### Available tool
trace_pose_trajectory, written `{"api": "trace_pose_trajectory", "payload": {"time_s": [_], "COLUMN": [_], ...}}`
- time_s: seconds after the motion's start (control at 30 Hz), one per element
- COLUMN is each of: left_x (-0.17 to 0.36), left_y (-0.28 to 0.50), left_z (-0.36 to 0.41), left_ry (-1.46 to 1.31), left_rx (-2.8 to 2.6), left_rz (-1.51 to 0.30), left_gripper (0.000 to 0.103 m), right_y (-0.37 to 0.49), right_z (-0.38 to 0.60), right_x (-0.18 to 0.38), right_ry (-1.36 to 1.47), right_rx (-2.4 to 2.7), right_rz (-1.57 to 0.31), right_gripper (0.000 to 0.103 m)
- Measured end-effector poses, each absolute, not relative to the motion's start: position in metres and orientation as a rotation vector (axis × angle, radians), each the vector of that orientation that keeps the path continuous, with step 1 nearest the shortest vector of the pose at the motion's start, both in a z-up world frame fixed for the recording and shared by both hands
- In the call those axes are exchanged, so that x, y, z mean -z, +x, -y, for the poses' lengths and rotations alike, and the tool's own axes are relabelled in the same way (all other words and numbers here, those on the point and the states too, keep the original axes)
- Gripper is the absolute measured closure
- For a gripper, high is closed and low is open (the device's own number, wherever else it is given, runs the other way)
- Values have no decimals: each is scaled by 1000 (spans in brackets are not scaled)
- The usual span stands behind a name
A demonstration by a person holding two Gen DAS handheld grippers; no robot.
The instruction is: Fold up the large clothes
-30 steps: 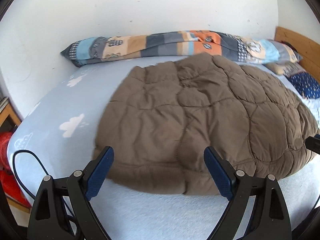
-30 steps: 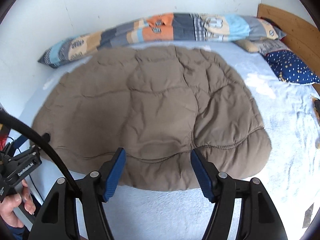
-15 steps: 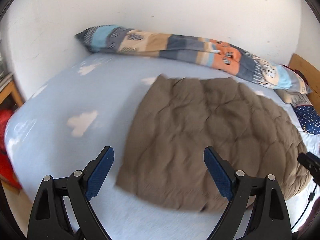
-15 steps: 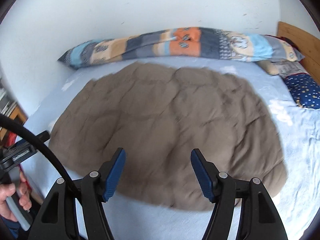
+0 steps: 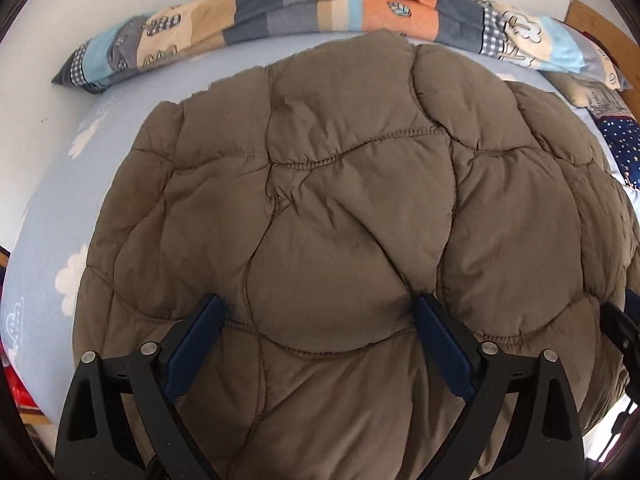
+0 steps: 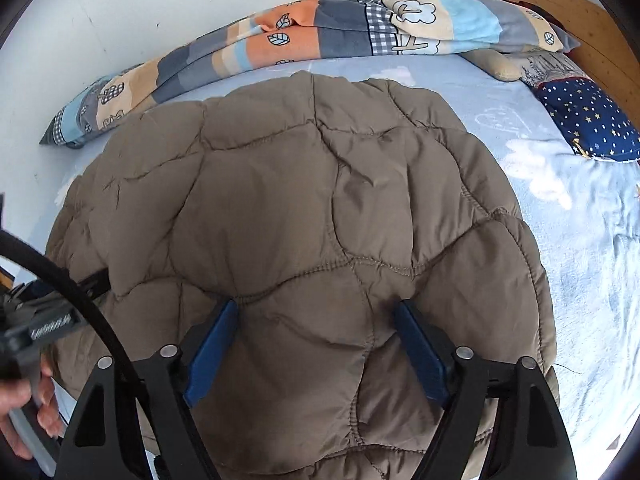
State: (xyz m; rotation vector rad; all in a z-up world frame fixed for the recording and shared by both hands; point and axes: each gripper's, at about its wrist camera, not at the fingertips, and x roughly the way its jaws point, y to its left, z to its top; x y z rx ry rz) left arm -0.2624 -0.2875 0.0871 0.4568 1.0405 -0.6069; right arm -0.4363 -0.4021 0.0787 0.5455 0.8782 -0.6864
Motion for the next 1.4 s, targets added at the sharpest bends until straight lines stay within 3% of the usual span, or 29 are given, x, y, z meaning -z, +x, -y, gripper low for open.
{"api": "trace_pose_trajectory", "payload": {"time_s": [0.13, 0.37, 0.67, 0.87, 1.4], "left_x": [-114, -167, -171, -166, -119], "left_y": [-275, -363, -447, -444, -430], "left_z": [261, 161, 64, 73, 116], "left_ry": [349, 237, 176, 272, 471], "left_rx": [682, 833, 882, 809, 676], "left_rz": [-991, -717, -606, -673, -726], "left_gripper": [10, 9, 7, 7, 7], "right_y": [-445, -485, -536, -555, -523], "right_z": [397, 331, 222, 192, 223], "right_x": [-87, -131, -135, -135, -76], "right_ry": [560, 382, 220, 171, 191], "right_rx": [686, 712, 760, 814, 848], "right_rz": [-837, -691, -676, -661, -832], "right_gripper": [17, 15, 10, 0, 0]}}
